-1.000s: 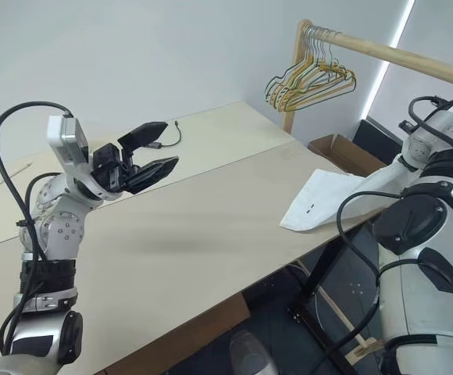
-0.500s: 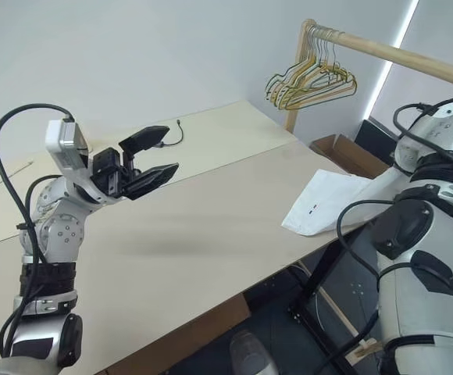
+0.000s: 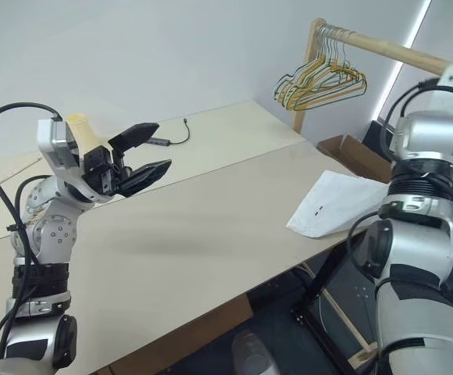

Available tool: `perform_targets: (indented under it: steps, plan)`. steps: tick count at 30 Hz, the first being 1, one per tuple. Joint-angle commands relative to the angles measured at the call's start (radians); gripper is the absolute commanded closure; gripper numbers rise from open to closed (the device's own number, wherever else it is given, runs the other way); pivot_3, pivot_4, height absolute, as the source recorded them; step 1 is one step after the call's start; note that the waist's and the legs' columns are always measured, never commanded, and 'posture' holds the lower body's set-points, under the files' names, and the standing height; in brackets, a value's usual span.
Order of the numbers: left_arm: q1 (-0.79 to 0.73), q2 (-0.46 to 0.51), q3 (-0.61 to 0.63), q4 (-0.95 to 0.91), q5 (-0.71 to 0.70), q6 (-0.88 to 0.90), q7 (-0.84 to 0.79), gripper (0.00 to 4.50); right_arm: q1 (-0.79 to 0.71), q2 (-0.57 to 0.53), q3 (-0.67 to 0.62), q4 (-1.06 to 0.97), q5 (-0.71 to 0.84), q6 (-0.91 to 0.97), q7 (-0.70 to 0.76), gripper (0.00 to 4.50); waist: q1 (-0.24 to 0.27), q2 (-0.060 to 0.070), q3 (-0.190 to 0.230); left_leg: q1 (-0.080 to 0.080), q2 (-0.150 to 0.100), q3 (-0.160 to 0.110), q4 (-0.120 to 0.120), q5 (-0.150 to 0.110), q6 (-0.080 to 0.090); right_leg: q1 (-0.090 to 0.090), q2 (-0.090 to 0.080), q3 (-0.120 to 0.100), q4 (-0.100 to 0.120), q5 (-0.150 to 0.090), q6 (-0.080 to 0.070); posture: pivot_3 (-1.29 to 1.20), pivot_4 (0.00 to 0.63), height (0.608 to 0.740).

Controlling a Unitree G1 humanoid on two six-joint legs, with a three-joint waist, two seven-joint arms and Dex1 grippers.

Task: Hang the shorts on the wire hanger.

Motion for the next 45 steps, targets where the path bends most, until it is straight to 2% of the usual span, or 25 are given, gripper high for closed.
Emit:
perform_targets:
  steps: [1,4,7,10,11,14,19,25,31,34,41,45]
  plan:
    - [-0.017,0.009,0.014,-0.005,-0.004,-0.015,0.004,0.0,0.002,-0.006,0.173,-0.151,-0.138,-0.109,0.051,0.01,-0.002,0.0,0.0,0.001,0.0,0.0,0.0,0.0,0.0,0.0,0.0,0.0,0.0,0.0,0.0,-0.36,0.0,0.74]
    - [-0.013,0.019,0.021,0.009,0.003,-0.011,0.013,0.0,0.031,0.011,0.262,-0.19,-0.175,-0.189,0.147,0.01,-0.005,0.0,0.0,0.005,0.0,0.0,0.0,0.0,0.0,0.001,0.0,0.0,0.0,0.0,0.001,-0.35,0.0,0.74]
    - [0.024,0.054,0.023,0.011,0.043,-0.013,0.031,0.0,0.07,0.039,0.353,-0.235,-0.182,-0.25,0.311,0.01,-0.01,-0.001,-0.001,0.006,0.001,0.0,0.001,0.0,0.0,0.002,0.0,0.0,0.0,0.0,0.002,-0.35,0.0,0.74]
    - [0.092,0.097,0.031,-0.009,0.075,-0.018,0.041,0.0,0.117,0.089,0.383,-0.298,-0.134,-0.261,0.473,0.01,-0.011,-0.001,-0.001,0.008,0.001,0.0,0.0,0.0,0.0,0.002,0.0,0.002,0.0,0.002,0.001,-0.32,0.0,0.74]
    - [0.12,0.111,0.037,-0.022,0.081,-0.017,0.047,0.0,0.145,0.106,0.379,-0.336,-0.085,-0.285,0.557,0.01,-0.009,-0.001,0.0,0.008,0.003,0.0,0.0,0.0,0.0,0.002,0.0,0.002,0.001,0.003,-0.001,-0.32,0.0,0.74]
    - [0.215,0.167,0.056,-0.084,0.104,0.024,0.098,0.0,0.24,0.117,0.46,-0.451,-0.082,-0.396,0.711,0.01,0.004,-0.001,0.0,0.007,0.004,0.0,0.0,0.0,0.0,0.001,0.001,0.001,0.001,0.005,-0.005,-0.25,0.0,0.74]
    - [0.364,0.203,0.087,-0.21,0.104,0.042,0.145,0.0,0.373,0.143,0.508,-0.644,0.023,-0.442,0.971,0.01,0.071,-0.002,0.001,0.003,0.005,-0.002,0.0,0.0,0.0,-0.002,0.001,-0.001,0.001,0.005,-0.005,-0.17,0.0,0.74]
    - [0.531,0.202,0.084,-0.359,0.149,0.062,0.231,0.0,0.506,0.082,0.584,-0.794,0.08,-0.51,1.244,0.01,0.212,-0.003,0.001,0.002,0.006,-0.004,0.0,0.0,-0.001,-0.004,0.001,-0.004,-0.001,0.006,-0.006,-0.08,0.0,0.74]
    - [0.575,0.225,0.066,-0.454,0.124,0.132,0.252,0.0,0.549,0.092,0.592,-0.797,0.082,-0.493,1.313,0.01,0.332,-0.004,0.001,-0.003,0.006,-0.003,0.002,0.0,-0.001,-0.01,0.003,-0.006,0.0,0.008,-0.011,-0.01,0.0,0.74]
    - [0.583,0.214,0.061,-0.481,0.128,0.144,0.273,0.0,0.551,0.097,0.597,-0.787,0.064,-0.483,1.321,0.01,0.371,-0.004,0.001,-0.003,0.006,-0.001,0.002,0.0,-0.001,-0.012,0.005,-0.006,0.001,0.008,-0.013,0.0,0.0,0.74]
    - [0.605,0.189,0.031,-0.48,0.168,0.118,0.295,0.0,0.545,0.107,0.606,-0.763,0.027,-0.506,1.336,0.01,0.423,-0.004,0.001,-0.005,0.01,0.009,0.001,0.0,-0.001,-0.015,0.011,-0.006,0.002,0.008,-0.018,0.02,0.0,0.74]
    - [0.609,0.19,0.017,-0.475,0.181,0.116,0.299,0.0,0.548,0.114,0.604,-0.753,0.011,-0.509,1.339,0.01,0.433,-0.004,0.001,-0.005,0.011,0.01,0.001,0.0,-0.001,-0.015,0.012,-0.006,0.002,0.007,-0.019,0.02,0.0,0.74]
